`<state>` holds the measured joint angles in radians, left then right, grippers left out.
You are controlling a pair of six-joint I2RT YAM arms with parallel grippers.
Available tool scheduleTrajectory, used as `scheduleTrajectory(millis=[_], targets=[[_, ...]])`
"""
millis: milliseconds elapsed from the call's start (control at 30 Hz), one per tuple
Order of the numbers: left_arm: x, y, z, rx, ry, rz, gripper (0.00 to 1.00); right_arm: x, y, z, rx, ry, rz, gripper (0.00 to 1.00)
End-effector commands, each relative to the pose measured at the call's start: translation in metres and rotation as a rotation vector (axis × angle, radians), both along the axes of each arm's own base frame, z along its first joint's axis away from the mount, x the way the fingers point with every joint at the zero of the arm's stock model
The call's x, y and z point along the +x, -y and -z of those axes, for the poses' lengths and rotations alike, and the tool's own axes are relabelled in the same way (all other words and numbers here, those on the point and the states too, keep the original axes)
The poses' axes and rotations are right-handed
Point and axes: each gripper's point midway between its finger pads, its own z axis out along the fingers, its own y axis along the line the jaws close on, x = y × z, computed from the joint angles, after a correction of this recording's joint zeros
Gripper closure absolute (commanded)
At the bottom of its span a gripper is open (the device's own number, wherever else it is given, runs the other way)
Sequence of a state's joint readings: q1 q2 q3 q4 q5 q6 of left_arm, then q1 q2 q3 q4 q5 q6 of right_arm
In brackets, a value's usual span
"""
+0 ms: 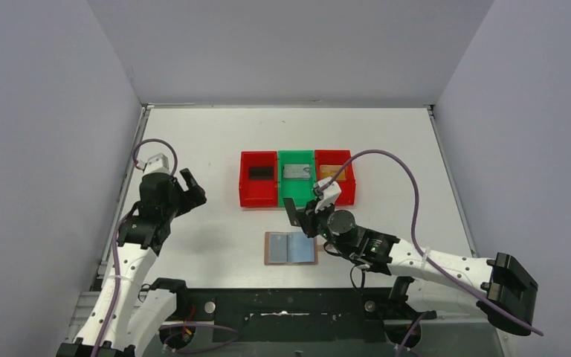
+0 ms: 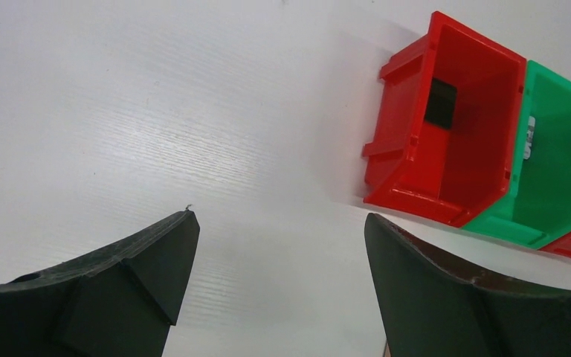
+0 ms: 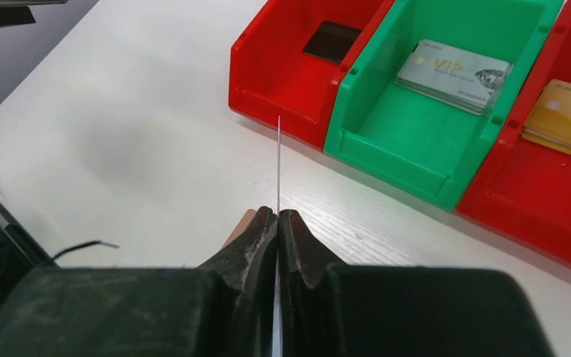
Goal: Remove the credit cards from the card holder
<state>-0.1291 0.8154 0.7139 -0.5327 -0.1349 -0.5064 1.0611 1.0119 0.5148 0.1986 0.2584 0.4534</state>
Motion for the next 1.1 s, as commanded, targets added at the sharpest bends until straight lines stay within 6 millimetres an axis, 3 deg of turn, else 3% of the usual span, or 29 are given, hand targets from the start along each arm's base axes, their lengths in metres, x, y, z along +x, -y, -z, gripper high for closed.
scheduleTrajectory(millis=[0, 300, 500, 667, 833, 1067], targets=[[0.007, 0.008, -0.024, -0.024, 0.122, 0.049, 0.17, 0.024, -0.006, -0.036, -0.079, 0.149, 0.021, 1.0], [0.006, 0.018, -0.018, -0.052, 0.095, 0.098, 0.17, 0.054, -0.05, -0.055, -0.33, 0.346, -0.134, 1.0], [0.004, 0.016, -0.022, -0.048, 0.111, 0.09, 0.17, 0.085, -0.087, -0.034, -0.619, 0.441, -0.287, 1.0], [0.002, 0.01, -0.025, -0.035, 0.124, 0.058, 0.17, 0.116, -0.107, -0.023, -0.749, 0.509, -0.346, 1.0], [0.001, 0.005, -0.03, -0.029, 0.145, 0.034, 0.16, 0.126, -0.126, -0.015, -0.821, 0.582, -0.435, 1.0], [0.0, 0.003, -0.033, -0.026, 0.158, 0.022, 0.16, 0.141, -0.132, -0.003, -0.951, 0.614, -0.474, 1.0]])
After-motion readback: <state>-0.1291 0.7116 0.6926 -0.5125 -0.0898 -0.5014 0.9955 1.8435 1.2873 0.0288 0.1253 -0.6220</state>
